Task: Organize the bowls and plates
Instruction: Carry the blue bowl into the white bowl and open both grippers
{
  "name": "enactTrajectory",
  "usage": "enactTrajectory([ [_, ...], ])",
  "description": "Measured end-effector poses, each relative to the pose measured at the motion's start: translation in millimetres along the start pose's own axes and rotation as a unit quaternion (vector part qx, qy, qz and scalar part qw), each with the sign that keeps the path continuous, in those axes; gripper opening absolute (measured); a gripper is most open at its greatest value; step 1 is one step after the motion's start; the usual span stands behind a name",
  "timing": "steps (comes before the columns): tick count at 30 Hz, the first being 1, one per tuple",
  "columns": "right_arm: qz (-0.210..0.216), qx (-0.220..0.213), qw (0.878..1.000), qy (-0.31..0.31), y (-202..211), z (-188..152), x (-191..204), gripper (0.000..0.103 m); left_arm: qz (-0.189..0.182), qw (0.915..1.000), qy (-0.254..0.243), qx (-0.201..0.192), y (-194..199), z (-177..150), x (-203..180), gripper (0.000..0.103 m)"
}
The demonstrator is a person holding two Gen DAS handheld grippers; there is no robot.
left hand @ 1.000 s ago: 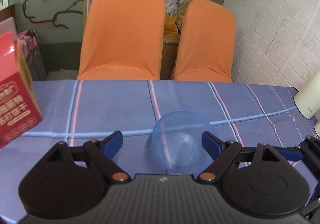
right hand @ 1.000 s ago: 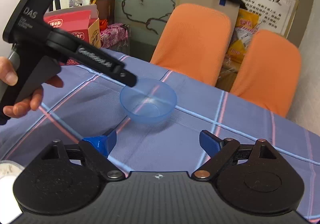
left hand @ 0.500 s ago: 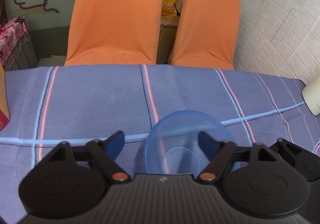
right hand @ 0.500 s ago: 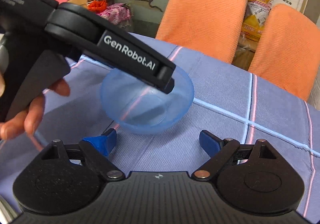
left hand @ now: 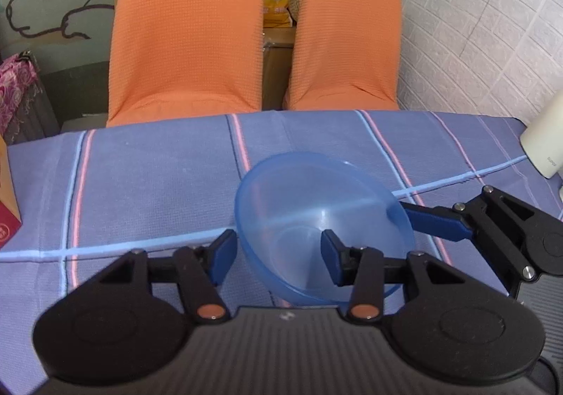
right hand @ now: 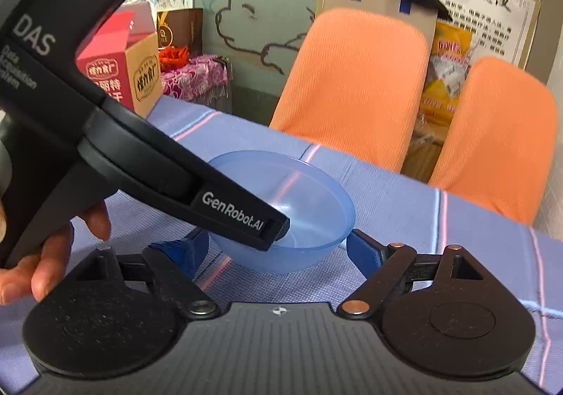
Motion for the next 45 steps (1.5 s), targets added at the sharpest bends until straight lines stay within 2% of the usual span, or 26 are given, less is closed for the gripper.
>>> enactTrajectory([
  [5,0.004,-0.01,1.0,0.006,16.7,1.3,1.4,0.072,-0.009,0.9999,-0.007,-0.009,15.4,-10.9,-11.0,0.045],
  [9,0.0,-0.022,0.999,0.029,41.6,2.0,4.1,0.072,-0.024,0.9992,-0.019,-0.024,44.2,-25.2,-33.4,0.045],
  [12,-0.007,-0.031,0.998,0.052,71.6,-0.6,7.6,0.072,-0.031,0.9986,-0.028,-0.031,73.1,-41.6,-61.8,0.046],
  [16,-0.022,-0.039,0.997,0.064,129.5,-18.4,11.6,0.072,-0.06,0.9971,-0.038,-0.026,104.8,-67.3,-109.7,0.045],
  [19,-0.037,-0.04,0.997,0.055,171.4,-39.9,10.3,0.072,-0.083,0.9954,-0.047,-0.011,116.6,-91.5,-147.7,0.045],
  [24,-0.051,-0.018,0.998,0.023,225.0,-79.0,4.3,0.075,-0.109,0.9908,-0.08,0.001,124.6,-135.1,-208.4,0.046],
  [29,-0.069,-0.005,0.997,-0.016,245.2,-111.4,-8.0,0.076,-0.115,0.9875,-0.106,0.018,118.6,-170.4,-247.5,0.046],
  [37,-0.047,0.001,0.996,-0.069,237.2,-141.7,-24.2,0.075,-0.088,0.9866,-0.133,0.038,99.6,-187.6,-261.7,0.046],
  [40,-0.038,0.008,0.996,-0.075,232.6,-148.5,-25.9,0.074,-0.087,0.9862,-0.135,0.041,100.9,-190.7,-258.4,0.059],
  [42,-0.034,0.008,0.996,-0.078,234.5,-154.6,-27.2,0.075,-0.085,0.9868,-0.133,0.036,102.1,-189.3,-258.1,0.073],
  [45,-0.033,0.011,0.995,-0.093,238.3,-162.2,-29.7,0.075,-0.078,0.9886,-0.127,0.021,109.8,-182.3,-255.4,0.074],
])
Point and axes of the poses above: each gripper's, at about its wrist camera, not at the fingertips, and y roughly against the way its jaws point, x to its left, z to its top, the point moved 10 cm from there along -y, roughly the way its jaws point, and after that the axes turned 2 degrees about y, right-handed, at the moved point
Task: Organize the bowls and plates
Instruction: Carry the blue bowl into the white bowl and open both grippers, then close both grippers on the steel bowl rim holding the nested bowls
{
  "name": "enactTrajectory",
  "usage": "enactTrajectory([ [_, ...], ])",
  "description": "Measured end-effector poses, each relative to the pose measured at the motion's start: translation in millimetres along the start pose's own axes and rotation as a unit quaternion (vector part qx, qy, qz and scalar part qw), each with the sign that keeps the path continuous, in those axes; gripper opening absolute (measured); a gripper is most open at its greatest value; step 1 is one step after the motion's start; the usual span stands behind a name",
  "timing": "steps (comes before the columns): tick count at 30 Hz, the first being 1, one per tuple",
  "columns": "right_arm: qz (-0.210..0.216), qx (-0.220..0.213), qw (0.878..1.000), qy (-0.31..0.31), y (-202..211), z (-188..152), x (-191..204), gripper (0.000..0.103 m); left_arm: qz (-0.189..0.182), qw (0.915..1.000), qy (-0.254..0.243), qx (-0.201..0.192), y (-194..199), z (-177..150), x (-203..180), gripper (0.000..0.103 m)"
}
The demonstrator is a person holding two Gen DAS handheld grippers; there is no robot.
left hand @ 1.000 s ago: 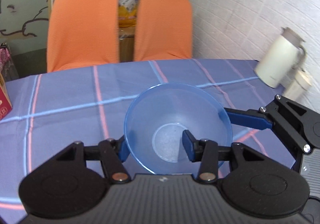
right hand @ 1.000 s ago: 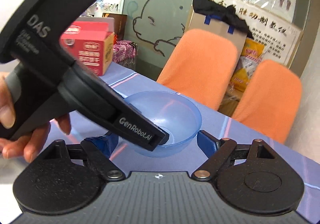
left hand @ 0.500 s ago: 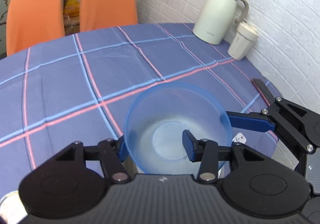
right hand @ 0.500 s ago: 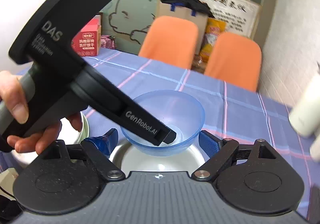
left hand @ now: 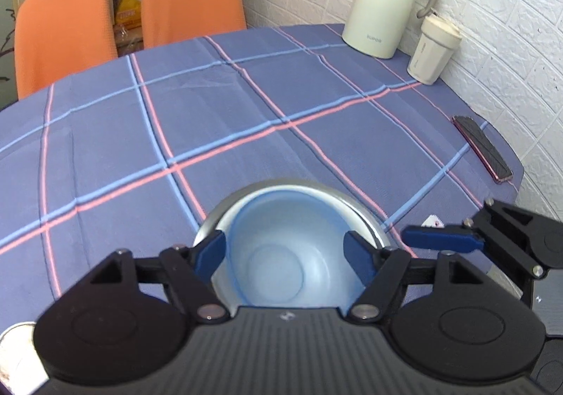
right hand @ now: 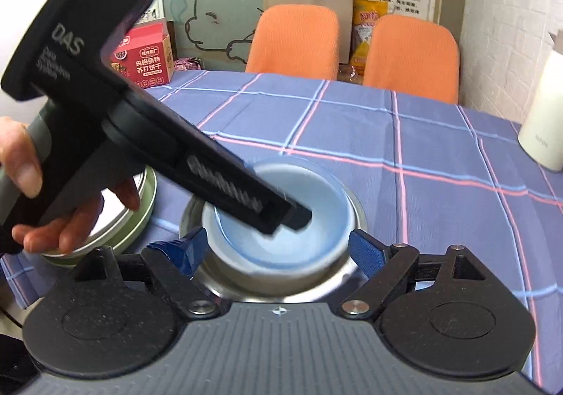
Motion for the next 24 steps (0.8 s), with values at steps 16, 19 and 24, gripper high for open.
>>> enactTrajectory([
  [16,-0.049,-0.077,0.987,-0.134,15.2,-7.0,-25.4,0.076,0.1,0.9901,0.042,-0.09,42.4,-6.2,18.2,0.083],
  [19,-0.061,-0.084,0.983,-0.148,15.5,-12.3,-28.0,0.076,0.122,0.9863,0.054,-0.096,43.9,-8.9,26.7,0.086],
  [24,-0.071,-0.087,0.979,-0.168,13.6,-15.2,-35.8,0.076,0.144,0.9816,0.066,-0.107,44.5,-10.4,35.5,0.094],
])
Point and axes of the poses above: each gripper's, at about its wrist camera, not at the fingertips, and y roughly against the way its jaws point, x to its left, z to its top, the point moved 10 cm from there along -y, roughly the way its jaws point, and after that the axes turned 2 degrees about y, right-handed, at the moved point
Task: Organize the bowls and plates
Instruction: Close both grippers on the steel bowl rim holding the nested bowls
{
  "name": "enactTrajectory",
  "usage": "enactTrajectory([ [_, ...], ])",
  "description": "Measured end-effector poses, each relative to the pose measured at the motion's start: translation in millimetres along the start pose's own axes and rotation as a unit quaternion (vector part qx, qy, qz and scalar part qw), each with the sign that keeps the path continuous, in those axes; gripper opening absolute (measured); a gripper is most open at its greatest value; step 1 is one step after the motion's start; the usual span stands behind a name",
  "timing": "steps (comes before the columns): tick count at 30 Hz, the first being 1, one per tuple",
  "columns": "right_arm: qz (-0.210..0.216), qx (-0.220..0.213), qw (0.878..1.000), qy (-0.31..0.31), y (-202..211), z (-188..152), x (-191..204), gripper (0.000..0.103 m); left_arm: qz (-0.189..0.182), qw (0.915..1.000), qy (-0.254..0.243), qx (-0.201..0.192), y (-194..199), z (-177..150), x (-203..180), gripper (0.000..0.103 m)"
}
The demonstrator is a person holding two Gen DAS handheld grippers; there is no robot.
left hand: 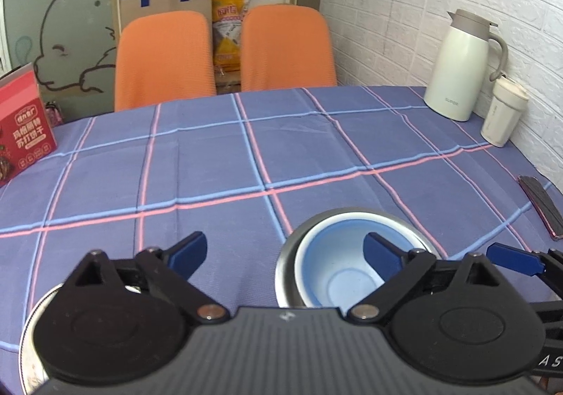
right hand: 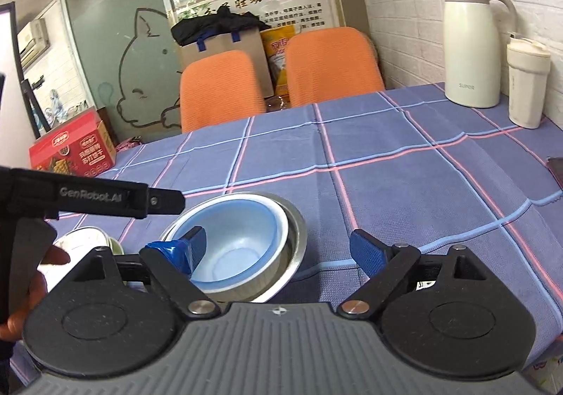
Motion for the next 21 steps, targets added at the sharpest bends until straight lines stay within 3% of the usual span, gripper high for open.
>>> enactTrajectory([
  [12,0.002,0.026,1.0,-0.01,-25.2,-2.0,-7.2,0.076,0.007,0.9993,0.016,0.034,-25.5,-7.9,11.2,0.095],
  [21,-0.001,0.052,0.999,-0.004,-41.7,-10.8,-7.6,0.076,-0.028,0.9965,0.035,0.07,-44.6,-16.2,8.0,0.095],
])
Point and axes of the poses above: each gripper's, at about its wrist camera, not at the fingertips, and y roughly against the way its jaws point, x to its left, z to its top, the point moved 10 cm from there along -y, roughly the way its jaws point, and after that the axes turned 2 degrees about y, right-handed, at the moved point
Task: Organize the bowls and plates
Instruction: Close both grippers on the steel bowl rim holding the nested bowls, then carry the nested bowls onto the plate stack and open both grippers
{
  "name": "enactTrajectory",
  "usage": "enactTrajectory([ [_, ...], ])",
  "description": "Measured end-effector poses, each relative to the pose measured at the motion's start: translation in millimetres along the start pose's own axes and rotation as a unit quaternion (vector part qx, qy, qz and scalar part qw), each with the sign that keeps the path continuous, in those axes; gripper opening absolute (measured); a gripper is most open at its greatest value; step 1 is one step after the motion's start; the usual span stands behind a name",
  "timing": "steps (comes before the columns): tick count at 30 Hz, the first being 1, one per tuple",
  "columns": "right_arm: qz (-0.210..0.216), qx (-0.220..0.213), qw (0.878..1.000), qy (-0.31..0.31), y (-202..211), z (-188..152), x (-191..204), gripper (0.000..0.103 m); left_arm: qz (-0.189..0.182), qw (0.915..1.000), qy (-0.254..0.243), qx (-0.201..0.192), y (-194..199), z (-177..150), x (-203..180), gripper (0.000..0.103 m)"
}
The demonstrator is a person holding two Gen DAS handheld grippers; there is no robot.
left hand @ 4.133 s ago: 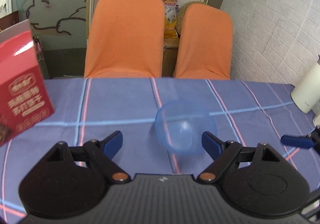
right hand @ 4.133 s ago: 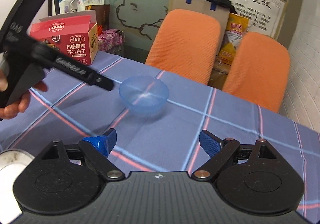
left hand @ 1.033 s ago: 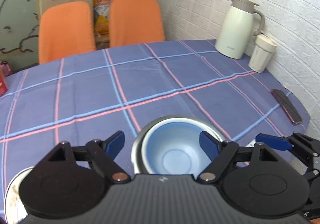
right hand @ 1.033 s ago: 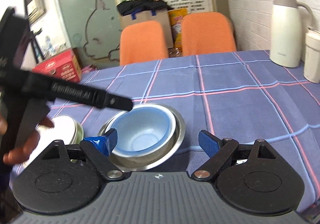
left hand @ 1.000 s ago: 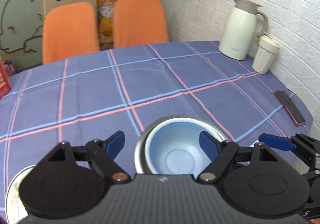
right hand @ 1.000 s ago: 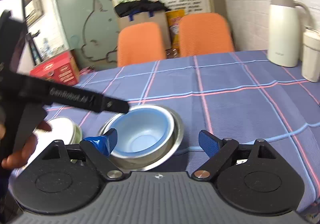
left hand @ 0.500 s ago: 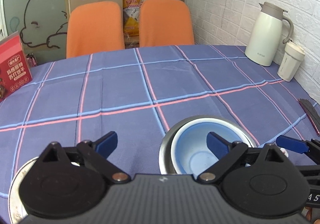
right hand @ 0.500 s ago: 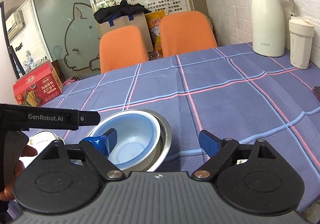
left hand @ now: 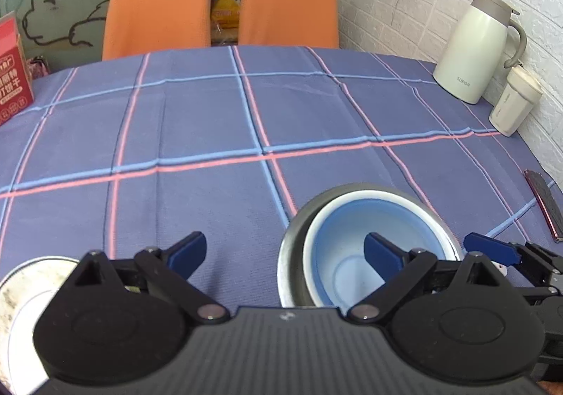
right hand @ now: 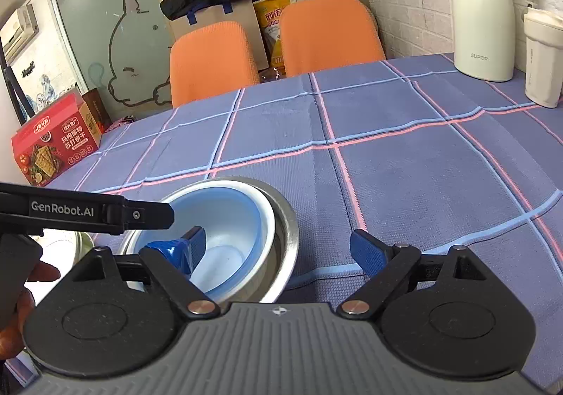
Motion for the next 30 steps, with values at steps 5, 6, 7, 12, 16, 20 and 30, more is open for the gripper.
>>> enactTrajectory([
  [5,-0.003,0.024,1.0,0.009,-12.6,-7.8,2.5,0.076,0.012,0.9999,-0.003,0.01,-11.3,-2.6,-0.2,0.095],
  [6,-0.002,0.028,1.0,0.012,-14.2,-9.8,3.9,0.076,0.011,0.9999,-0.003,0.012,-13.4,-3.1,-1.4,0.095],
  [7,-0.001,0.031,0.999,0.016,-15.7,-11.0,5.3,0.076,0.008,0.9999,-0.004,0.014,-15.2,-4.1,-2.9,0.095],
  [12,0.004,0.035,0.999,0.028,-18.5,-16.8,11.9,0.076,0.005,0.9994,-0.013,0.031,-26.1,-12.0,-8.1,0.093],
  [16,0.009,0.027,0.999,0.039,-15.8,-20.5,18.7,0.076,0.006,0.999,-0.018,0.04,-31.4,-17.8,-8.1,0.076],
  [20,0.007,0.021,0.999,0.041,-17.5,-19.7,22.4,0.076,-0.009,0.9989,-0.016,0.042,-28.5,-17.1,-12.3,0.055],
  [30,0.023,0.015,1.0,0.013,-20.7,-18.1,39.1,0.078,-0.021,0.9984,-0.027,0.045,-27.3,-17.6,-23.5,0.04],
])
Point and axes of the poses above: each gripper's, at about its wrist camera, not at the fingertips, and y roughly against the way its jaws point, x to its left, z to its top, the point moved 10 cm from there along -y, roughly the way its jaws point, and after that the axes turned 2 degrees about y, right-handed, at the moved point
